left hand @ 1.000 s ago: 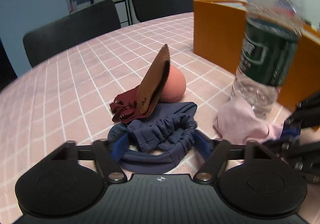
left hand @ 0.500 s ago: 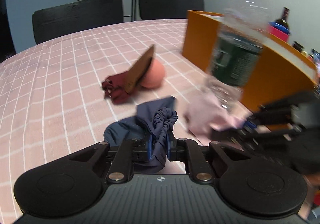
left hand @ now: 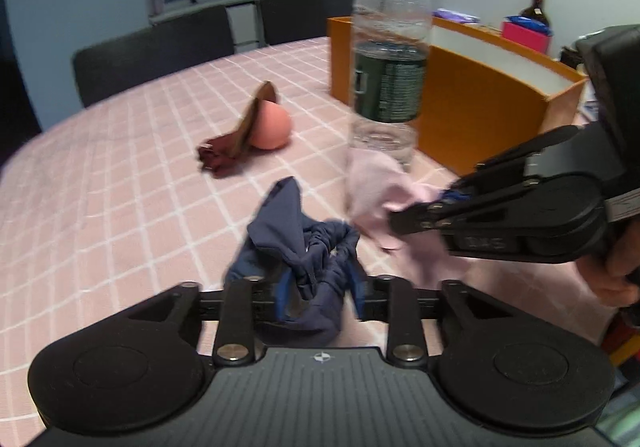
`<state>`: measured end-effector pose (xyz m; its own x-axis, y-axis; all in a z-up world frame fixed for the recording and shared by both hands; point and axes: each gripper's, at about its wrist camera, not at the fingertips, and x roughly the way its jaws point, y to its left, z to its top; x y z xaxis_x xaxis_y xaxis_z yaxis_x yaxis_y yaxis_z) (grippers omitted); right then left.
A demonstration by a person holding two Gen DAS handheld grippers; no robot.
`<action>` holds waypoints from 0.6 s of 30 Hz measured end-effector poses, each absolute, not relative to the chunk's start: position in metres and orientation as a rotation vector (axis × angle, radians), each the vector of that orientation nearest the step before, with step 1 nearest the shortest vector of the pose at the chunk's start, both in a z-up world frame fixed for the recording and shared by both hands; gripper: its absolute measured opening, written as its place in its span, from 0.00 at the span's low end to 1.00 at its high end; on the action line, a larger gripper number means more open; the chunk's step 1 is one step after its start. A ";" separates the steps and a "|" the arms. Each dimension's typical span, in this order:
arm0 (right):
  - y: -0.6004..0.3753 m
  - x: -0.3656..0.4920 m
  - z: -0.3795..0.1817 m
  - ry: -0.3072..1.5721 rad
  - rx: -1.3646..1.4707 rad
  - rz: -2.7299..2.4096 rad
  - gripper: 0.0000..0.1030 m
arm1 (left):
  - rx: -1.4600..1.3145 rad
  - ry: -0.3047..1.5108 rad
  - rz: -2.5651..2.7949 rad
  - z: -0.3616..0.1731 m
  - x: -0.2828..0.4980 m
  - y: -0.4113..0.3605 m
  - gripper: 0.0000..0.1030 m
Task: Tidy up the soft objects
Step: 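Lift the navy headband with the left tool while the right tool lifts the pink cloth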
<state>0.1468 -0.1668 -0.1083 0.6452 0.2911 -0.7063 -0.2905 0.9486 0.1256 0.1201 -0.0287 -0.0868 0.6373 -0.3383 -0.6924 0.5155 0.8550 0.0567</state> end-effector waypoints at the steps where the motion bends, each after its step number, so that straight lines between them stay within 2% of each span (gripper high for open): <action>1: -0.167 0.146 -0.108 0.802 0.001 0.333 0.05 | 0.261 0.713 -0.480 -0.086 0.119 -0.027 0.71; 3: -0.166 0.147 -0.107 0.800 0.004 0.340 0.05 | 0.263 0.677 -0.468 -0.084 0.119 -0.022 0.86; 4: -0.166 0.147 -0.106 0.799 0.006 0.344 0.05 | 0.261 0.675 -0.462 -0.083 0.122 -0.020 0.87; 18: -0.163 0.155 -0.118 0.823 0.014 0.339 0.06 | 0.100 0.819 -0.494 -0.113 0.157 -0.020 0.87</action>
<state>0.1546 -0.1633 -0.1178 0.6295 0.3011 -0.7162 -0.2902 0.9463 0.1427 0.1572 -0.0200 -0.1128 0.5768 -0.3837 -0.7212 0.4596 0.8823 -0.1019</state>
